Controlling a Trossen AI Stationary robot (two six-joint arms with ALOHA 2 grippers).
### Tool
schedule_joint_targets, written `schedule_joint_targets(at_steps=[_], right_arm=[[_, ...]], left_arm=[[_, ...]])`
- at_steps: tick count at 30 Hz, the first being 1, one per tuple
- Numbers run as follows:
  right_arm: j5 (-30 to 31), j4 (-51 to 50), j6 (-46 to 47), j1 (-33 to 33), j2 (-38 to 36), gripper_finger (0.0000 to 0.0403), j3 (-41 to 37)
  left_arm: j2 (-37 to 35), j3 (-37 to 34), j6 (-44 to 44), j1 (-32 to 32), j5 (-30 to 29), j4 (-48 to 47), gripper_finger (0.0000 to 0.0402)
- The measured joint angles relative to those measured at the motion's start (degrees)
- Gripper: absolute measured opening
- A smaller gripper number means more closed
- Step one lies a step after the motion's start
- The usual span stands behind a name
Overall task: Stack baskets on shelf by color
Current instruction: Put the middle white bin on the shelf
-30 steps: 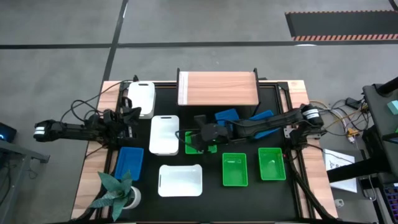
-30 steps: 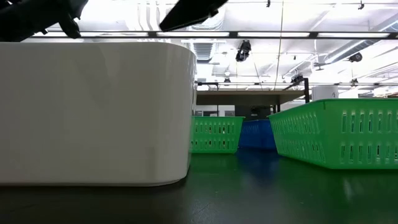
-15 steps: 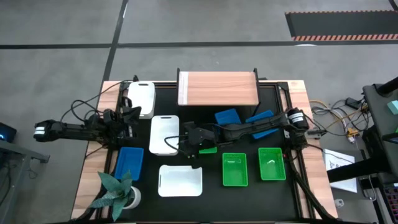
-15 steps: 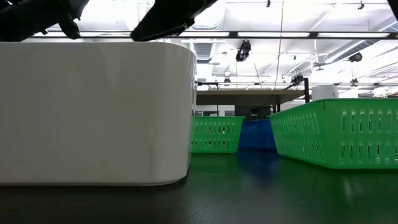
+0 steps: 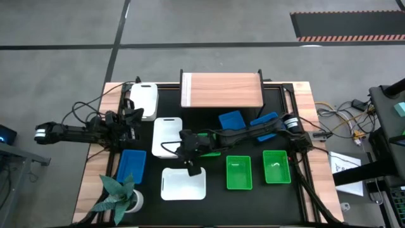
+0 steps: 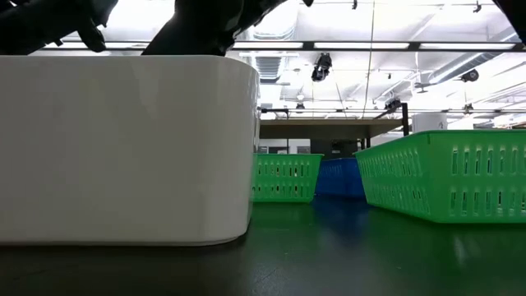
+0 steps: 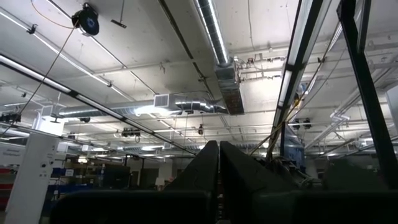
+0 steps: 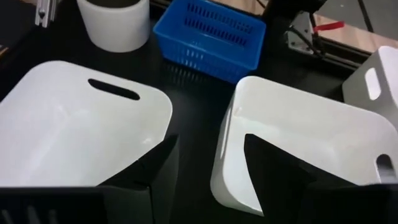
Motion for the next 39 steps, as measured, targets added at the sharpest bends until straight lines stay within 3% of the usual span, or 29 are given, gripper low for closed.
schedule_joint_targets(at_steps=[16, 25, 39], right_arm=[[0.0, 2.3, 0.8, 0.1, 1.2, 0.0164, 0.0], [0.1, 14.7, 0.5, -0.2, 7.5, 0.0153, 0.0], [0.6, 12.4, 0.3, -1.8, 12.1, 0.0139, 4.4]], left_arm=[[0.0, 0.0, 0.0, 0.0, 0.0, 0.0, 0.0000], [-0.1, 0.0, 0.0, 0.0, 0.0, 0.1, 0.0000], [-0.1, 0.0, 0.0, 0.0, 0.0, 0.0, 0.0000]])
